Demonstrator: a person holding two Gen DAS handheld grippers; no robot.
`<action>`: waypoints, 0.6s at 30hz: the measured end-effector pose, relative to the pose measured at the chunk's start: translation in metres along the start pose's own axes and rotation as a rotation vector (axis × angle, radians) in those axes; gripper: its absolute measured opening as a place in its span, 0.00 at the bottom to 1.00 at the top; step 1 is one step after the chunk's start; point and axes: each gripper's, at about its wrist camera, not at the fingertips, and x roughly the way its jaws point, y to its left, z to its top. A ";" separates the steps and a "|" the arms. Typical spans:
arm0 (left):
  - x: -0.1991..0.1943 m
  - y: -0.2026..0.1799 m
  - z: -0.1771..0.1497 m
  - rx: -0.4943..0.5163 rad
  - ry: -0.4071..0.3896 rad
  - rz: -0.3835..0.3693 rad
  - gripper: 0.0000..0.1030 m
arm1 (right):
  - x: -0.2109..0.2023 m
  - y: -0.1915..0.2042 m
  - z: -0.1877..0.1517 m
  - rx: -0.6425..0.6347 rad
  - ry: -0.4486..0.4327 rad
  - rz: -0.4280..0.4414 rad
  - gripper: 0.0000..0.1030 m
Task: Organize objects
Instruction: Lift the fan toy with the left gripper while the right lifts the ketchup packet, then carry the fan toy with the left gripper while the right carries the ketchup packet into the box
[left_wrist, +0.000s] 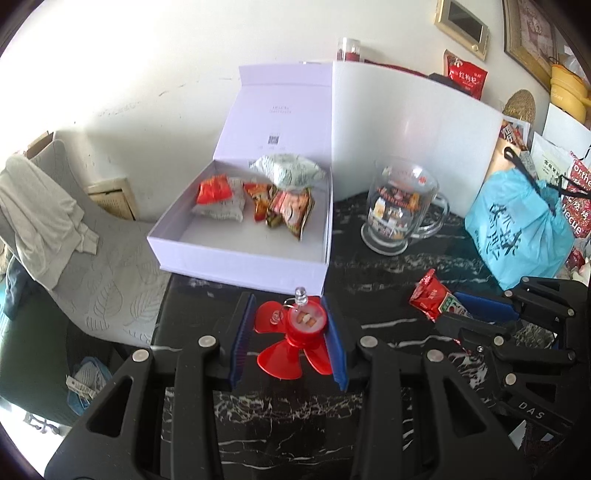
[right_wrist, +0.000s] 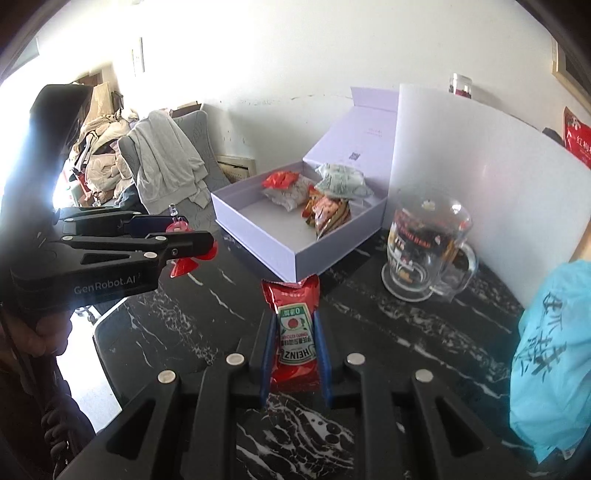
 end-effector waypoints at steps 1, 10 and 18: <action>-0.001 0.000 0.003 0.001 -0.002 0.000 0.34 | -0.002 -0.001 0.004 -0.001 -0.008 0.003 0.20; 0.000 0.003 0.036 0.004 -0.029 -0.005 0.34 | -0.003 -0.009 0.036 -0.018 -0.042 -0.004 0.19; 0.008 0.014 0.068 0.006 -0.055 -0.003 0.34 | 0.004 -0.013 0.073 -0.056 -0.075 -0.002 0.19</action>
